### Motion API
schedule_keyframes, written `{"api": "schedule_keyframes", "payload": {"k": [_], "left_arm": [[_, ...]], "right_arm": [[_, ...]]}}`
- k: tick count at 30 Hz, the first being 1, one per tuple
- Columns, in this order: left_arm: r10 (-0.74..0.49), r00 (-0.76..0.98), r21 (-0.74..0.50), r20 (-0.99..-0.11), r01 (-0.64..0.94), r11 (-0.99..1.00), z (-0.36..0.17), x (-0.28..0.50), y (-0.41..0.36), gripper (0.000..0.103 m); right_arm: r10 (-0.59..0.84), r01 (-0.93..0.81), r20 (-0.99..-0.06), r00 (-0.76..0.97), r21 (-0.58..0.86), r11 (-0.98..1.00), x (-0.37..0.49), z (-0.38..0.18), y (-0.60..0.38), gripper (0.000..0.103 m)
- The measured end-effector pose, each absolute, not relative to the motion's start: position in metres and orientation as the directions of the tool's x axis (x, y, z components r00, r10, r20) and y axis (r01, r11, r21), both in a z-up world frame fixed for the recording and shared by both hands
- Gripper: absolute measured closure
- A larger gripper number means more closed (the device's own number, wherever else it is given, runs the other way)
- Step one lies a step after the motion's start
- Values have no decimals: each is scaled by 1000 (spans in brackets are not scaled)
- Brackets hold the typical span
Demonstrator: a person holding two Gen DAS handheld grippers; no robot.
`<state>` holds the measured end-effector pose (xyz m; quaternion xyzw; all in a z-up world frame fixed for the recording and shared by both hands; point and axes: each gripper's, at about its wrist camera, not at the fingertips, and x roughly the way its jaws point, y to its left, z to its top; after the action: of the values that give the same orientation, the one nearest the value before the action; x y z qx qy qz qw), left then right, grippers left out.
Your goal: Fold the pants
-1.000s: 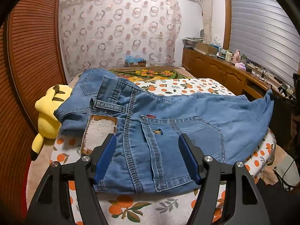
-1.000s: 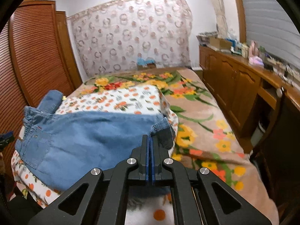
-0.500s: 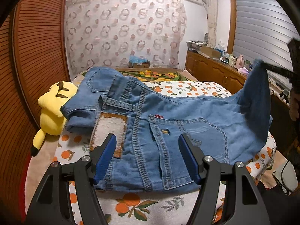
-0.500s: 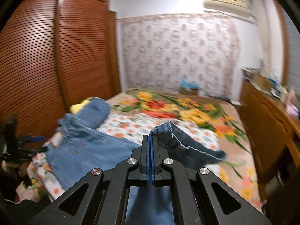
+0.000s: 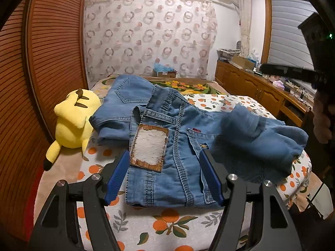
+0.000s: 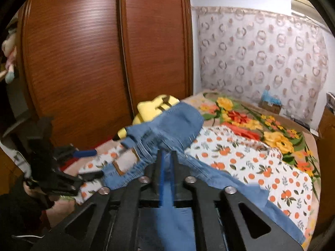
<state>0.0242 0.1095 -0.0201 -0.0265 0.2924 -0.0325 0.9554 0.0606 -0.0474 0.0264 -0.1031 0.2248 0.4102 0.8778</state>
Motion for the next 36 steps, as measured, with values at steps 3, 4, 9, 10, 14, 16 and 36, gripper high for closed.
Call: {"api": "schedule_keyframes", "payload": {"k": [3, 4, 9, 10, 14, 16, 36], "left_arm": [[-89, 822, -77, -563, 55, 996, -22, 26, 109, 33], [-92, 819, -77, -566, 59, 995, -23, 27, 107, 33], [-123, 808, -73, -576, 99, 992, -27, 39, 91, 33], [-134, 804, -75, -580, 111, 991, -28, 42, 87, 33], [-169, 787, -84, -593, 148, 985, -34, 57, 75, 33], [-186, 778, -84, -600, 169, 982, -38, 64, 68, 33], [-254, 724, -62, -641, 281, 958, -56, 107, 32, 95]], "right_arm": [[656, -748, -494, 570, 17, 663, 73, 28, -59, 85], [646, -738, -498, 578, 17, 674, 75, 27, -58, 83], [581, -686, -535, 613, 4, 728, 85, 23, -54, 70], [572, -677, -547, 611, 13, 736, 88, 18, -55, 70], [532, -642, -579, 618, 20, 767, 98, 10, -63, 65], [518, -631, -599, 611, 27, 775, 101, 6, -63, 61], [528, -603, -701, 479, 174, 778, 118, -14, -41, 98]]}}
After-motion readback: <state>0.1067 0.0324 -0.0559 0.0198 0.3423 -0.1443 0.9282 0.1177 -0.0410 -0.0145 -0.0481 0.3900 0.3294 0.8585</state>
